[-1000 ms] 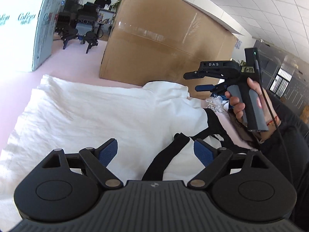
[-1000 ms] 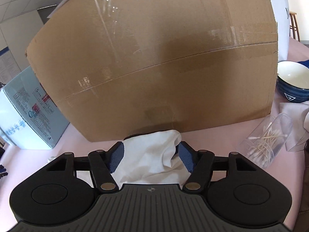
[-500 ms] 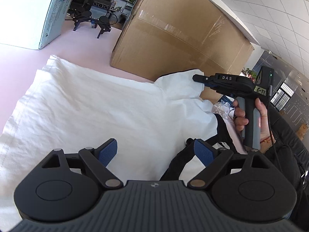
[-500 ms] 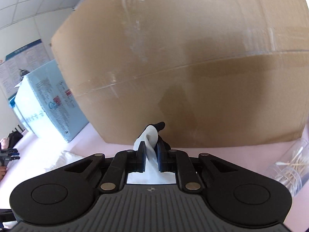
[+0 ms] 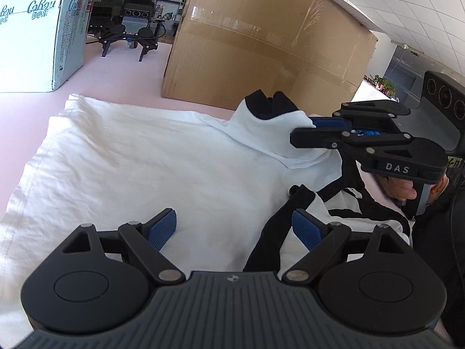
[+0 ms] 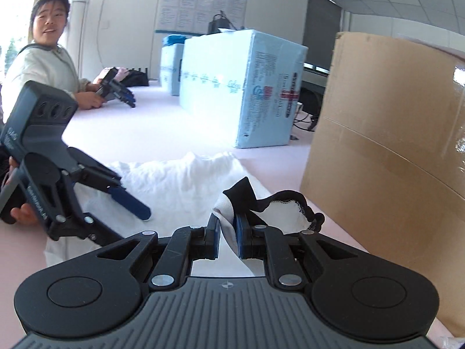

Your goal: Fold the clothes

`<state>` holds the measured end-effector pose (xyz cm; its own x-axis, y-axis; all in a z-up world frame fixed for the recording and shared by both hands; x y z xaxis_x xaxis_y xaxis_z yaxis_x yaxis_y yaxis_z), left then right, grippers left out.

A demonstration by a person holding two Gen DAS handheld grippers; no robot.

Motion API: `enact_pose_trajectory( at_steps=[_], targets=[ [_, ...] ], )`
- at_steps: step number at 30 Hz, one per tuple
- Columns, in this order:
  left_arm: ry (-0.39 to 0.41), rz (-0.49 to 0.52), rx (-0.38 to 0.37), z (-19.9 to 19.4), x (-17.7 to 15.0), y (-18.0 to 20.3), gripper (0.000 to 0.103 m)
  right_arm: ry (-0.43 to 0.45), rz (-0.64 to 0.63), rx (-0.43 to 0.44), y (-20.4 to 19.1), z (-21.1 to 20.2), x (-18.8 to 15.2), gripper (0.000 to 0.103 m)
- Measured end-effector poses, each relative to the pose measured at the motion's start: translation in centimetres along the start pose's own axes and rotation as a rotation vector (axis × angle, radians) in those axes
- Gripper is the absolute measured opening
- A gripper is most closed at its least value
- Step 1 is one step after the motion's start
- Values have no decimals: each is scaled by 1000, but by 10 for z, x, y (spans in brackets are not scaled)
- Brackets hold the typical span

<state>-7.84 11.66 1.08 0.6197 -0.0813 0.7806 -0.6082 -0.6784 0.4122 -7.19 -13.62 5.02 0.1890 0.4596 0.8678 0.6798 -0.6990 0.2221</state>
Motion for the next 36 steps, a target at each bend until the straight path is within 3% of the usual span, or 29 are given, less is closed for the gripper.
enact_pose_trajectory(
  at_steps=[2, 3, 4, 6, 9, 12, 16, 18, 20, 24, 28, 32, 35, 36],
  targets=[
    [1, -3, 4, 0, 1, -1, 86, -52, -43, 42, -7, 6, -4, 12],
    [1, -4, 6, 0, 1, -2, 86, -71, -62, 56, -10, 7, -8, 22],
    [2, -4, 10, 0, 1, -2, 86, -87, -83, 70, -14, 4, -15, 50],
    [4, -4, 17, 0, 1, -2, 86, -89, -83, 104, -17, 2, -20, 80],
    [1, -4, 8, 0, 3, -1, 86, -13, -58, 120, -15, -21, -16, 80],
    [21, 20, 0, -6, 3, 3, 86, 93, -13, 64, -3, -54, -5, 80],
    [117, 86, 57, -13, 15, 13, 86, 80, 35, -231, 7, -54, 11, 80],
    [155, 90, 169, -6, 25, 14, 86, 40, 17, -403, 4, -33, 17, 79],
    [186, 72, 247, 1, 32, 13, 86, 1, -46, -482, -5, -10, 17, 78],
    [203, -12, 183, -2, 35, 7, 86, -45, -174, -472, -21, 12, 4, 78],
    [209, 19, 139, -7, 38, 15, 86, -90, -202, -314, -29, 19, -8, 78],
    [206, 32, 122, 5, 55, 24, 86, -120, -240, -268, -37, 14, -12, 78],
    [244, -40, 111, 10, 85, 27, 86, -144, -228, -220, -35, 6, -14, 80],
    [269, -127, 95, 11, 96, 24, 86, -151, -219, -206, -33, 4, -15, 83]
  ],
)
Point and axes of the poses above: each gripper's, at about its wrist camera, not at the fingertips, and z roughly the way its jaws point, y to its right, x to its top, the point moved 1 cm from there along z, roughly the way its jaws point, and after that the axes turned 11 degrees about -x, right-handed, at the moved point
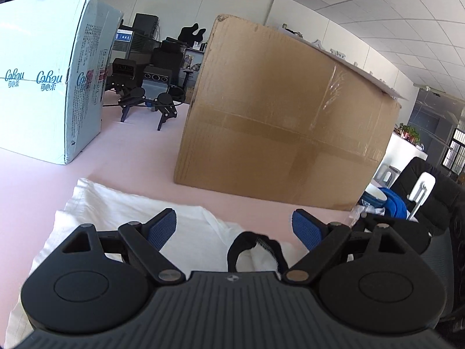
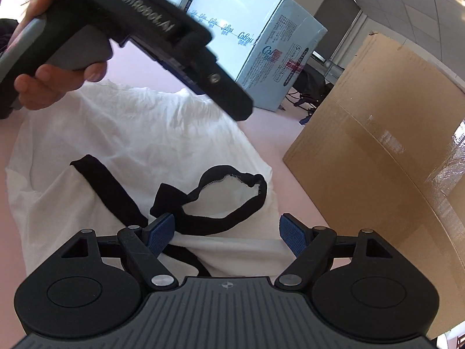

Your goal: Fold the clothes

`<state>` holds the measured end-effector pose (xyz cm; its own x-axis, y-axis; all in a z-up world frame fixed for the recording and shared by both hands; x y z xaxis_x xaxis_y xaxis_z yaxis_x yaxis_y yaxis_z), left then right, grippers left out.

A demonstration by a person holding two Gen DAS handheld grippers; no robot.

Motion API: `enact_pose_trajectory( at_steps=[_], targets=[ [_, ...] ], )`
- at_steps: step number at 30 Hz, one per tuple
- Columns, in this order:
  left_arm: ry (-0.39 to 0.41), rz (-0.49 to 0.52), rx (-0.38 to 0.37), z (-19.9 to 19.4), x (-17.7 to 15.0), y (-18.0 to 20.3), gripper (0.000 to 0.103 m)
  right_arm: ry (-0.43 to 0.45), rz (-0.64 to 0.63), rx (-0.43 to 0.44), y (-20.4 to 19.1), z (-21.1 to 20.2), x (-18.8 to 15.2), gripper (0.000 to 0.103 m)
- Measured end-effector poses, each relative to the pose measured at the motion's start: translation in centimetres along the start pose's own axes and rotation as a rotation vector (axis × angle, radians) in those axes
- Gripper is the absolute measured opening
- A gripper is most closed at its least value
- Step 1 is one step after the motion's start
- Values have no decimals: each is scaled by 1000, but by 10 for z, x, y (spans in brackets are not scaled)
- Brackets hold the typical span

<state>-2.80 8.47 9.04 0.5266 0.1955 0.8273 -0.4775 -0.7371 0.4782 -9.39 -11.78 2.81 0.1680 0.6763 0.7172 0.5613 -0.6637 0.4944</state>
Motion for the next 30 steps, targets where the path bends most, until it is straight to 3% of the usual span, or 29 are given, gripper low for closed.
enact_pose_trajectory(
  at_steps=[3, 5, 10, 12, 15, 18, 20, 21, 25, 30],
  targets=[
    [11, -150, -68, 10, 20, -3, 86, -38, 32, 57, 5, 0, -8, 84],
    [4, -160, -75, 20, 29, 1, 86, -38, 41, 93, 8, -1, -15, 84],
    [-38, 166, 117, 56, 19, 38, 86, -8, 130, 108, 28, -8, -24, 87],
    [-98, 256, 89, 68, 5, 42, 86, 24, 205, 101, 41, -12, -24, 88],
    [-167, 312, 40, 76, -9, 42, 86, 36, 390, 71, 71, -7, -18, 88],
    [-122, 336, 79, 69, -3, 46, 86, -23, 672, 35, 97, 0, -5, 88],
    [-75, 299, 108, 57, 9, 44, 86, -165, 954, 109, 116, 8, 0, 87],
    [-73, 268, 112, 51, 17, 40, 86, -191, 1036, 129, 119, 8, -1, 87],
    [-51, 177, 101, 38, 33, 25, 86, -274, 1252, 222, 120, 9, -8, 86],
    [-61, 185, 132, 43, 30, 23, 86, -365, 1433, 230, 112, 13, -17, 86]
  ],
)
Point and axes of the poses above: each gripper's, at about its wrist camera, not at the fingertips, and z roughly the way its jaws point, y to its right, x to its top, the point moved 1 cm from there along z, roughly the way its jaws point, and after that the axes turned 11 degrees about -x, right-handed, at the moved point
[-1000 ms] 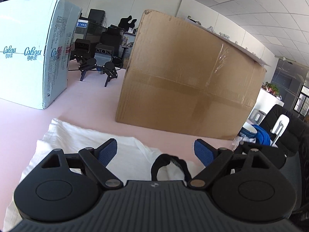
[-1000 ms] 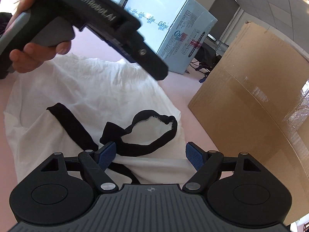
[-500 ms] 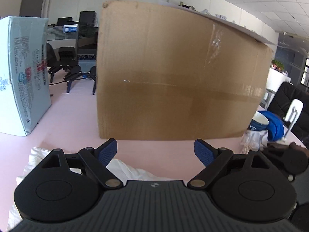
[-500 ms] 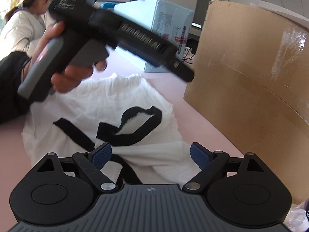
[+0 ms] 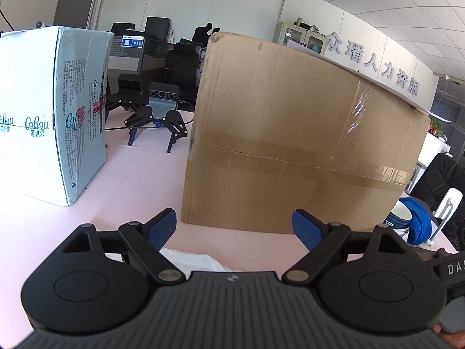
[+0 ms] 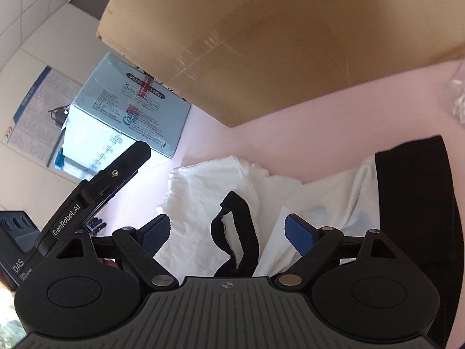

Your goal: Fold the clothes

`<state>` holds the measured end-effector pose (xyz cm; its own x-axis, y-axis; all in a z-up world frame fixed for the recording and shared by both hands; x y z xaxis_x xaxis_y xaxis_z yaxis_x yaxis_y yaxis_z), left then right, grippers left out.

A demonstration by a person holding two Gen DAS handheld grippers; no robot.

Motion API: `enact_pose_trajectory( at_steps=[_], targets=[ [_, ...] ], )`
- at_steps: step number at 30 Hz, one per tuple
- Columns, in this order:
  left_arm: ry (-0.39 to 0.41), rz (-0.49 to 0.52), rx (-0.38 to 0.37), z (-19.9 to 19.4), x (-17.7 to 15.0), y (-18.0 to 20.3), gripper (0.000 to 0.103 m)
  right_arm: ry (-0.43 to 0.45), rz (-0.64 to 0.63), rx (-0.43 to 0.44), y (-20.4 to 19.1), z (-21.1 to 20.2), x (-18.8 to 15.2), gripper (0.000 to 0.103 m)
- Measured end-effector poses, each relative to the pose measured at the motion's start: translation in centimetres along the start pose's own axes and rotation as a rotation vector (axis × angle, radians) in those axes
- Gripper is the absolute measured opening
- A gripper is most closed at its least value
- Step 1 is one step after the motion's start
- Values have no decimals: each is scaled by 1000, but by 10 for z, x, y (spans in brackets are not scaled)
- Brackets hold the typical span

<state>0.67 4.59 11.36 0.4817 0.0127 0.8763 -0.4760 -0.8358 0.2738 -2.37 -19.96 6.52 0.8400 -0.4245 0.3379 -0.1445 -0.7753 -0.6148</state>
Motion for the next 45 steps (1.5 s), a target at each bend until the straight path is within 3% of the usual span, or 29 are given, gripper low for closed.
enact_pose_trajectory(
  at_steps=[5, 8, 10, 13, 16, 20, 22, 24, 26, 27, 30, 32, 34, 36, 39, 42, 45],
  targets=[
    [-28, 30, -3, 9, -6, 1, 86, 15, 96, -99, 12, 6, 1, 79],
    [-26, 29, 5, 12, -6, -1, 86, 11, 149, -152, 23, 16, 0, 55],
    [-30, 21, 6, 14, -7, -4, 86, 16, 149, -181, 28, 20, 1, 27],
    [-37, 8, 6, 17, -6, -8, 86, 43, 143, -202, 32, 22, 2, 10],
    [-27, 5, 7, 17, -7, -10, 86, 136, 102, -190, 29, 8, 3, 8],
    [-1, -11, -41, 16, -7, -14, 86, 276, 42, -105, 25, -22, 6, 8],
    [-25, -43, -58, 18, -5, -19, 86, 339, 6, -110, 26, -30, 7, 8],
    [-57, -89, -69, 22, -5, -26, 86, 351, -20, -245, 32, -27, 10, 8],
    [-69, -113, -77, 24, -5, -31, 86, 284, 33, -366, 48, -15, 13, 8],
    [-68, -107, -70, 25, -5, -32, 86, 260, 75, -375, 58, -10, 15, 8],
    [-70, -74, -46, 27, -11, -32, 86, 240, 163, -336, 77, -12, 14, 10],
    [-98, -57, -50, 31, -18, -32, 86, 260, 162, -319, 76, -26, 8, 16],
    [-142, -46, -75, 39, -23, -32, 86, 283, 159, -303, 75, -41, 1, 30],
    [-186, -40, -111, 46, -27, -30, 86, 336, 133, -301, 66, -59, -10, 34],
    [-222, 40, -147, 50, -34, -16, 86, 372, 58, -267, 47, -71, -26, 34],
    [-221, 152, -103, 51, -43, 3, 85, 338, -76, -269, 12, -50, -41, 33],
    [-210, 222, -83, 50, -50, 16, 82, 362, -72, -316, 9, -37, -62, 24]
  ],
)
Point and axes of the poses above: each gripper's, at about its wrist camera, not at the fingertips, and z roughly the way its jaws point, y to its right, x to its top, the point moved 1 cm from there along z, roughly the way its jaws point, and after that the axes turned 11 degrees about -x, right-handed, at the moved point
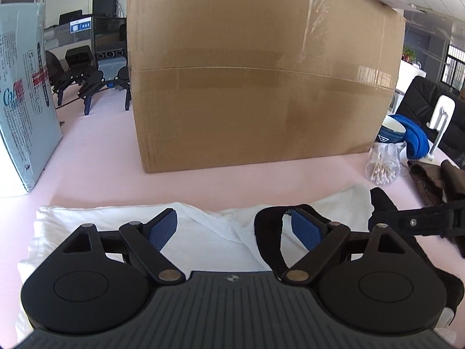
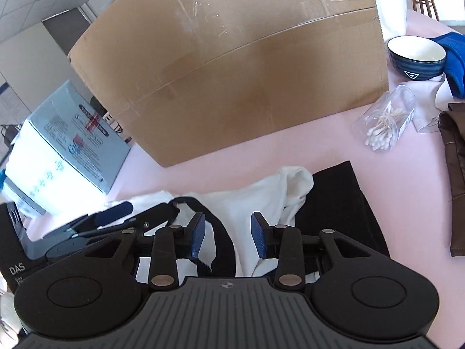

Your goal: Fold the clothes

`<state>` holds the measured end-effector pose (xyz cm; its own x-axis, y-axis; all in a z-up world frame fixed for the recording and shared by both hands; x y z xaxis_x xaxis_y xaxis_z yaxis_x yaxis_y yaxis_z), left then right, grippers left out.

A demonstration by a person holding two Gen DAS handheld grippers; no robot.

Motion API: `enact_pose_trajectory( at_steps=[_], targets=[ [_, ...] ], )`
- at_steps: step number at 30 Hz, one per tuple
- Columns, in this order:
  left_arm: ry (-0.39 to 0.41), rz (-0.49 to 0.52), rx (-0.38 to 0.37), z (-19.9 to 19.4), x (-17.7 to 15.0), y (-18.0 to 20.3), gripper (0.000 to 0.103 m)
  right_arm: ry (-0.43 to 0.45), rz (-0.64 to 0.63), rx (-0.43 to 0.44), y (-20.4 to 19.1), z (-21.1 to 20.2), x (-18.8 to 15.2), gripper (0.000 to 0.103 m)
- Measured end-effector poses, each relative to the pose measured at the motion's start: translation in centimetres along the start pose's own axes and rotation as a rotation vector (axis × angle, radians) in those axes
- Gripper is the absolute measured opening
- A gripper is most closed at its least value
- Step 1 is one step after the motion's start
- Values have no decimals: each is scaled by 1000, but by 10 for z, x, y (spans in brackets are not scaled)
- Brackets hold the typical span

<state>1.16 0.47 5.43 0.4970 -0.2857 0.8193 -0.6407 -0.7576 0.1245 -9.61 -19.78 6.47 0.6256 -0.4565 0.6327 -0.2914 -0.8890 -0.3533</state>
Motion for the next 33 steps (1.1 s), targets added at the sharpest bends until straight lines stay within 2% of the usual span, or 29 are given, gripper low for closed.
enact_pose_trajectory(
  at_steps=[3, 4, 5, 6, 8, 13, 17, 22, 26, 27, 28, 31, 33],
  targets=[
    [-7, 34, 20, 2, -2, 7, 75, 17, 4, -38, -1, 2, -19, 23],
    [-16, 44, 30, 3, -3, 9, 66, 39, -18, -54, -3, 0, -24, 23],
    [-25, 52, 38, 5, -3, 10, 52, 53, -26, -62, -5, -2, -26, 23],
    [-44, 61, 48, 7, -2, 10, 46, 62, -24, -60, -5, -3, -27, 23],
    [-76, 63, 39, 10, -2, 8, 25, 84, 8, -45, -2, -5, -27, 23],
    [-87, 100, 79, 11, -2, 9, 9, 92, 50, -56, -6, -2, -30, 24],
    [-82, 76, 49, 5, 2, 6, 8, 90, 30, 5, -16, -2, -34, 25],
    [-99, 87, 45, 5, 2, 6, 7, 109, -48, 24, -28, -2, -43, 25],
    [-114, 66, 52, 7, 2, 3, 7, 120, 11, 101, -29, -9, -47, 29],
    [-121, 51, 49, 7, 2, 1, 7, 153, -14, 84, -33, -13, -49, 35],
    [-125, 39, 46, 7, 3, -1, 7, 219, -101, 23, -44, -18, -53, 40],
    [-129, 32, 42, 8, 3, -2, 7, 411, -418, -184, -80, -17, -79, 40],
    [-136, 39, 43, 8, 3, -2, 7, 430, -533, -204, -95, -8, -91, 40]
  ],
)
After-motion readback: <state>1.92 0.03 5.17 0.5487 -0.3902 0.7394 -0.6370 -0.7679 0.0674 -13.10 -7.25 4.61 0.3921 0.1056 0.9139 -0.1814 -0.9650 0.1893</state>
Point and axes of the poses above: each gripper's, at about its wrist camera, not at the fingertips, and z roughly the way its jaws point, y to its right, x to its top, the point moved 1 cm from there along z, roughly the way its jaws point, and after that the axes turned 11 degrees about -x, right-handed, at the moved point
